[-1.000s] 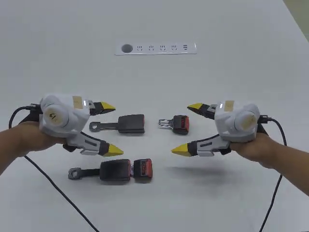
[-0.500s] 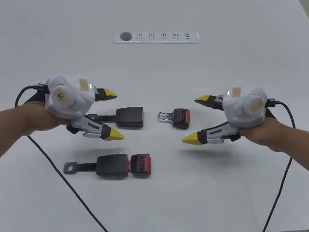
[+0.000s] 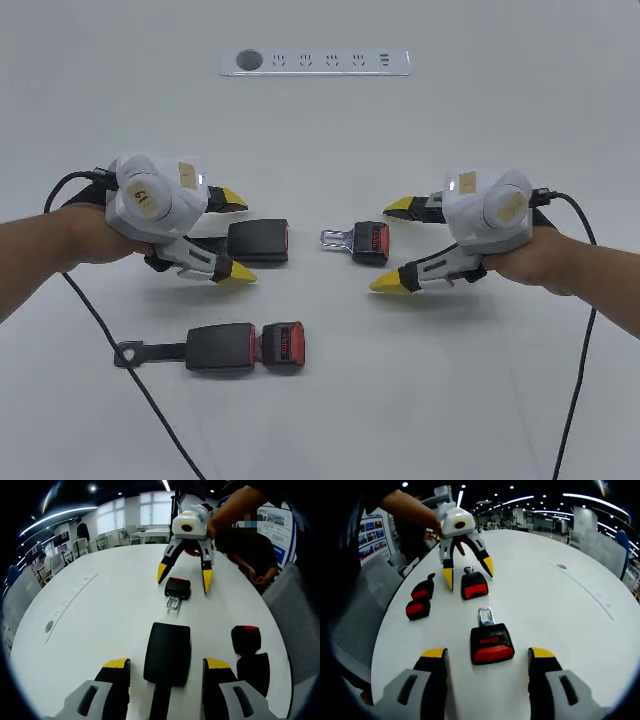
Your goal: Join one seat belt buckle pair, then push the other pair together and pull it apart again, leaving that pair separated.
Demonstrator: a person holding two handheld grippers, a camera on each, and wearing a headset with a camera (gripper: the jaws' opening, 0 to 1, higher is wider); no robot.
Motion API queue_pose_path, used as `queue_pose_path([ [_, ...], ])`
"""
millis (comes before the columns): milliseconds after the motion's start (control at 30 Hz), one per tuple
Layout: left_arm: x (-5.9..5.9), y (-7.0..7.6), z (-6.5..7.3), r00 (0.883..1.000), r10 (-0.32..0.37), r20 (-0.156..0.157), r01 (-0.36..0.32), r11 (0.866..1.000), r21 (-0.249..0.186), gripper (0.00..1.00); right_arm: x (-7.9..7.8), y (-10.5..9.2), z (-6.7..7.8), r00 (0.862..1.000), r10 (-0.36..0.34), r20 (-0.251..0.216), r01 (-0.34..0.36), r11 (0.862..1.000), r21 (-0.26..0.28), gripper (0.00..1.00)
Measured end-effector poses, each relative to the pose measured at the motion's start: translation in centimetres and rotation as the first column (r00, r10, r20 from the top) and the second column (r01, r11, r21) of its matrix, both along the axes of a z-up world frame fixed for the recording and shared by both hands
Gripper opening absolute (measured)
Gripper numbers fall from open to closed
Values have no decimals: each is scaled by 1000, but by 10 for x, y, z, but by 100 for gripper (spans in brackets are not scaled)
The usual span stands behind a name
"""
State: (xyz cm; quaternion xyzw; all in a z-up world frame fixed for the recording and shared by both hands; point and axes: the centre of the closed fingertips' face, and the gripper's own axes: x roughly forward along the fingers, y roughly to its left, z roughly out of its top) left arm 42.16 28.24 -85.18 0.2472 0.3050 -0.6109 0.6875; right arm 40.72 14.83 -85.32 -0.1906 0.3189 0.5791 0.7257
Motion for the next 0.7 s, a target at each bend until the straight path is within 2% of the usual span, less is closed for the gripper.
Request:
queue_pose_path([
  [133,-4,1,-3,1000,-20,-5,20,1000,11,55,-1,1,-1,1000,25,-8,-25,1000,3,59],
  [200,-3,0,-2,1000,-24,-6,24,1000,1,54,-1,1,-2,999,43,0,-43,999,1,57],
  [333,0,0,-2,999,-37,20,37,999,8,47,-2,2,-2,997,72,11,-72,997,1,50],
  [433,2,-2,-5,998,-56,27,55,998,12,43,2,0,-2,997,79,16,-79,997,0,45],
  [500,2,-3,-7,998,-58,21,57,998,16,38,5,-1,-2,996,81,28,-81,997,-10,39],
  [567,-2,-7,-10,996,-84,25,84,996,13,35,5,-3,-2,995,97,28,-97,995,-11,35],
  [700,0,-9,-14,996,-86,25,86,996,20,35,6,-4,-1,994,105,26,-104,994,-13,35],
])
